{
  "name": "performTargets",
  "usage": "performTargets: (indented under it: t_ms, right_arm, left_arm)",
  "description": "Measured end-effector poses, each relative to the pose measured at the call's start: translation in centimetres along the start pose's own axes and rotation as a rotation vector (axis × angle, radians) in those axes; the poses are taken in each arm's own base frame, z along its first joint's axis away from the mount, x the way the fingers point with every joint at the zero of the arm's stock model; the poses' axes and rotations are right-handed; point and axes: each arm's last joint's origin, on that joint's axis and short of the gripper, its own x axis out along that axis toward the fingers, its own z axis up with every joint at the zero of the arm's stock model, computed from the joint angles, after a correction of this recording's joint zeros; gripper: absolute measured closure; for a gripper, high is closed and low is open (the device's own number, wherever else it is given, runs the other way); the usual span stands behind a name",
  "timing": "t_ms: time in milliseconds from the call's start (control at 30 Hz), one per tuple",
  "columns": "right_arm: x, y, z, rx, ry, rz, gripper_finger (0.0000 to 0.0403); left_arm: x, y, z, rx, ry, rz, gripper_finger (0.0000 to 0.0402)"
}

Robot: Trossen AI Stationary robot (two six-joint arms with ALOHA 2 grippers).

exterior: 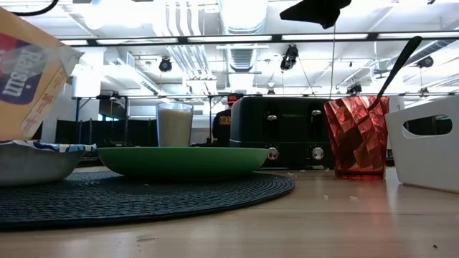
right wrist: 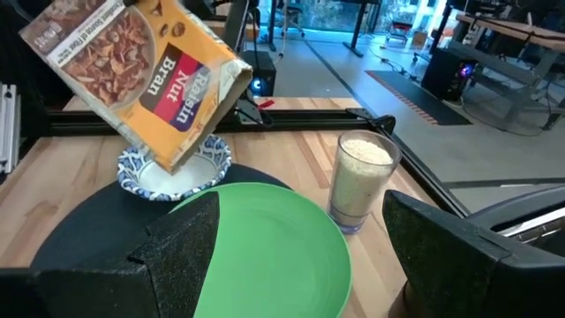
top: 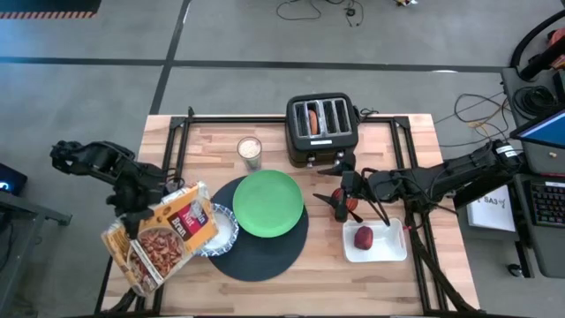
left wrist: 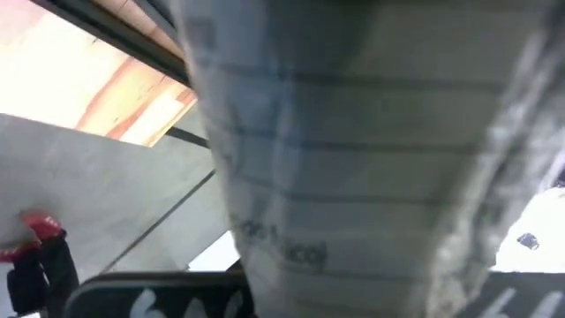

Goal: Arrange a breakfast setting
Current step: Pour the cereal from the cereal box into the white bowl

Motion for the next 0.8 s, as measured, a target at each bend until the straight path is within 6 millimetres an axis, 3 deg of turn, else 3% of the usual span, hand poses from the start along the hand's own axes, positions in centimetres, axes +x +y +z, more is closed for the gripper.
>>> performTargets:
  t_ms: [367,467,733,800]
  right_arm:
    - [0.0,0.0,-0.04,-0.007,0.001,0.0,0.0094]
    - [0.01,0.0,-0.06,-0.013,0.002,0.0,0.0094]
    - [0.01,0.0,-0.06,-0.015,0.002,0.0,0.0094]
    - [0.01,0.0,-0.06,-0.016,0.002,0.0,0.0094]
  left_arm:
    - [-0.2,0.32,-0.31,-0.074,0.0,0.0,0.04]
    - [-0.16,-0.04,-0.25,-0.002,0.017,-0.018,0.04]
    - [-0.15,0.0,-0.21,-0.08,0.01,-0.006,0.04]
    - [-0.11,-0.28,-0.11,-0.021,0.001,-0.017,0.04]
